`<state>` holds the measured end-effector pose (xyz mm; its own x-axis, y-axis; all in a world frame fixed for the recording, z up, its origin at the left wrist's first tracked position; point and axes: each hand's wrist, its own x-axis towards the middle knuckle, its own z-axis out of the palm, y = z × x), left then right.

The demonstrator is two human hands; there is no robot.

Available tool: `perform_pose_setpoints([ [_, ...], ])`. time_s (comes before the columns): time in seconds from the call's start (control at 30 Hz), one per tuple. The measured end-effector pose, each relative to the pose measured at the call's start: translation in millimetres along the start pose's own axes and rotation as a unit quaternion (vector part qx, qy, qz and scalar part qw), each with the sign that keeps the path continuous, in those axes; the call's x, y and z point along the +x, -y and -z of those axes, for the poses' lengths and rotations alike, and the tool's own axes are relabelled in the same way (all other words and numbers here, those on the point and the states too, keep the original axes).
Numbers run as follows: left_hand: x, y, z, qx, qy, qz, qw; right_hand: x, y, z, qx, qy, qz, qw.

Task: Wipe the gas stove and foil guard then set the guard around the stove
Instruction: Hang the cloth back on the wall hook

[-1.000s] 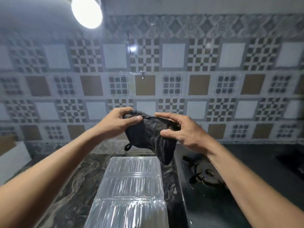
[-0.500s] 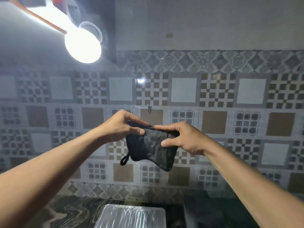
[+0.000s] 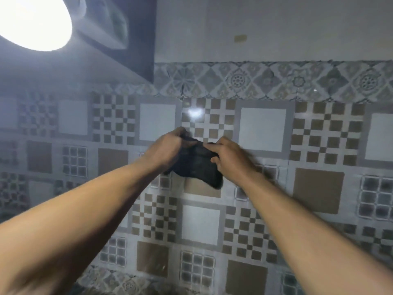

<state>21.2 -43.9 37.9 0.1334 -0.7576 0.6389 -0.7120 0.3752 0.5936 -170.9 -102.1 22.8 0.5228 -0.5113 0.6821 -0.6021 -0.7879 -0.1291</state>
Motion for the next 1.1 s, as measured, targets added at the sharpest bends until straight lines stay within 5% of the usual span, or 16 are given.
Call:
perform_pose_setpoints([
  [0.3, -27, 35, -32, 0.058, -0.029, 0.013, 0.998, -31, -10, -41, -0.123, 0.001, 0.007, 0.992],
  [0.47, -40, 37, -30, 0.273, 0.009, -0.064, 0.96, -40, -2, -29, -0.1, 0.032, -0.035, 0.994],
  [0.8, -112, -18, 11, 0.289, 0.029, -0.065, 0.955, -99, 60, 30, -0.024, 0.08, -0.078, 0.993],
  [1.1, -231, -33, 29, 0.316, 0.175, 0.083, 0.929, -152, 119, 56, -0.049, 0.253, -0.078, 0.963],
])
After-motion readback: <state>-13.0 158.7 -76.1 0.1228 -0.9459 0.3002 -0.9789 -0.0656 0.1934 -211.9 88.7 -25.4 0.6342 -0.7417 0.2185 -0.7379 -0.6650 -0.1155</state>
